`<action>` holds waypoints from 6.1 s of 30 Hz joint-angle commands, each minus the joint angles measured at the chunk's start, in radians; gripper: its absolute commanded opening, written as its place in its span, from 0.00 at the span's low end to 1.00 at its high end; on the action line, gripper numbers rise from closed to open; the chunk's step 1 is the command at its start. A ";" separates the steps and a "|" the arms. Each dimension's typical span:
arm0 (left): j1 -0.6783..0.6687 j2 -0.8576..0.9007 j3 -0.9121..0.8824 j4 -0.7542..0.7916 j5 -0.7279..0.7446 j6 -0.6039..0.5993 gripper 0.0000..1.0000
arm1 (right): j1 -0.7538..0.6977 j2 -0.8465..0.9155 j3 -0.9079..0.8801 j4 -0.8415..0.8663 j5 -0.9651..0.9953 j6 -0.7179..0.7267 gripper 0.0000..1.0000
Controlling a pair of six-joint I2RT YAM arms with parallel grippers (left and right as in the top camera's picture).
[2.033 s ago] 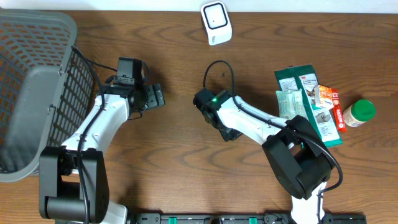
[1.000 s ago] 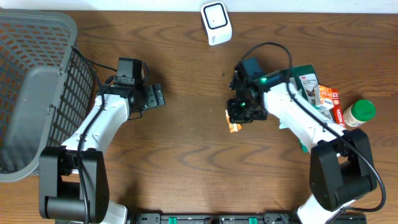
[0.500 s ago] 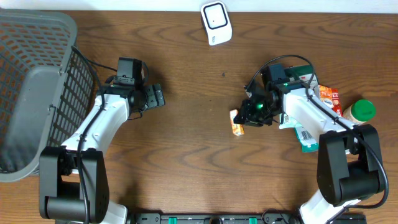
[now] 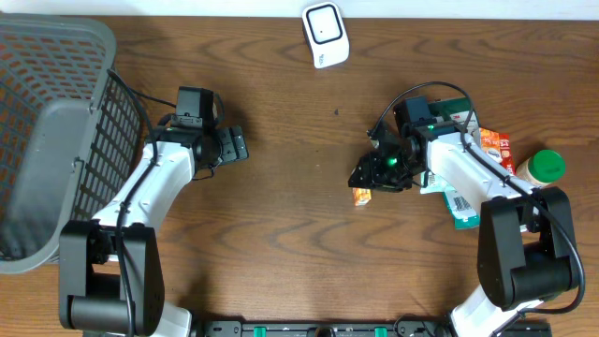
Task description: Scan the item barcode
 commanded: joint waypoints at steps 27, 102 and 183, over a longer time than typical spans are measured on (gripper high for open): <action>0.004 0.001 -0.008 -0.002 -0.010 0.006 0.93 | 0.161 -0.002 0.392 -0.448 0.372 -0.037 0.99; 0.004 0.001 -0.008 -0.002 -0.010 0.006 0.93 | -0.256 -0.002 0.373 -0.393 0.303 0.026 0.01; 0.003 0.001 -0.008 -0.001 -0.010 0.006 0.93 | 0.180 -0.070 -0.233 0.356 0.326 0.346 0.01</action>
